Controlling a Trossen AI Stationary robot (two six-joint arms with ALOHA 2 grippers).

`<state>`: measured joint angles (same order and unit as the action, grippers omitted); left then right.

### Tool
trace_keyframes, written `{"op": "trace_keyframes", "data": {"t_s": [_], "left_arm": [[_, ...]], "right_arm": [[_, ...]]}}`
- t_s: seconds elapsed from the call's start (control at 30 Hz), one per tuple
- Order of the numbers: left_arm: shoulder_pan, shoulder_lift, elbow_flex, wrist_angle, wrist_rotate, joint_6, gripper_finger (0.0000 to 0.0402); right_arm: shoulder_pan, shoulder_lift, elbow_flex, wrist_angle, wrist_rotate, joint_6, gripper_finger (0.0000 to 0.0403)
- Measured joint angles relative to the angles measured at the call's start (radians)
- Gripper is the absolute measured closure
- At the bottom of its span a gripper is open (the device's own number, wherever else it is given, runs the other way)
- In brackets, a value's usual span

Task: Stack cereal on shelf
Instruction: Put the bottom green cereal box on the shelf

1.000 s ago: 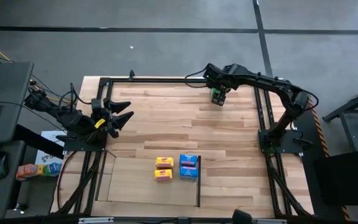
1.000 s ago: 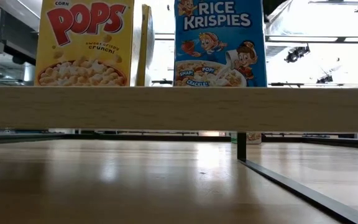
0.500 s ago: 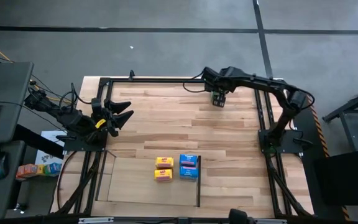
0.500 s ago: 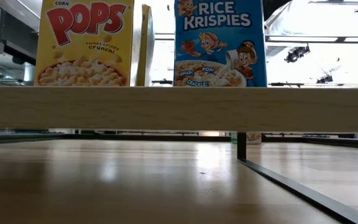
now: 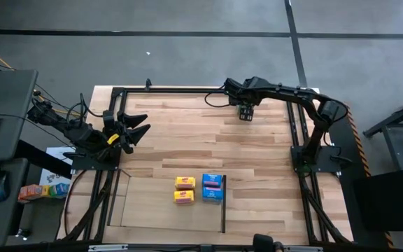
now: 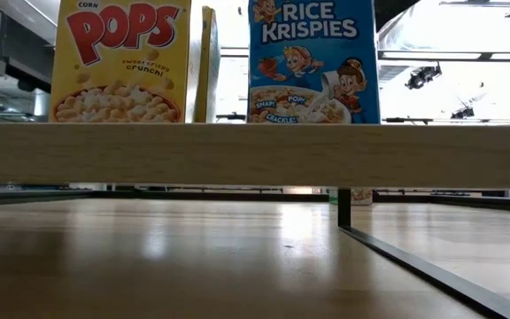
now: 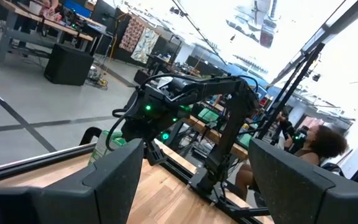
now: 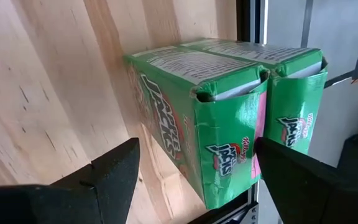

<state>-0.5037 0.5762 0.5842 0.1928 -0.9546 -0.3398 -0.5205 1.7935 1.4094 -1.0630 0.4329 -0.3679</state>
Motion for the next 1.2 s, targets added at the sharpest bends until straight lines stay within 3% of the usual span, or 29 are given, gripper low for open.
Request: {"op": "trace_keyframes", "data": {"t_s": [0.63, 1.2], "left_arm": [[0.0, 0.0, 0.0, -0.002, 0.0, 0.001, 0.0119], [0.0, 0.0, 0.0, -0.002, 0.0, 0.002, 0.0119]], "right_arm": [[0.06, -0.018, 0.003, -0.073, -0.019, 0.027, 0.0112], [0.019, -0.027, 0.003, -0.021, 0.06, -0.041, 0.0112]]}}
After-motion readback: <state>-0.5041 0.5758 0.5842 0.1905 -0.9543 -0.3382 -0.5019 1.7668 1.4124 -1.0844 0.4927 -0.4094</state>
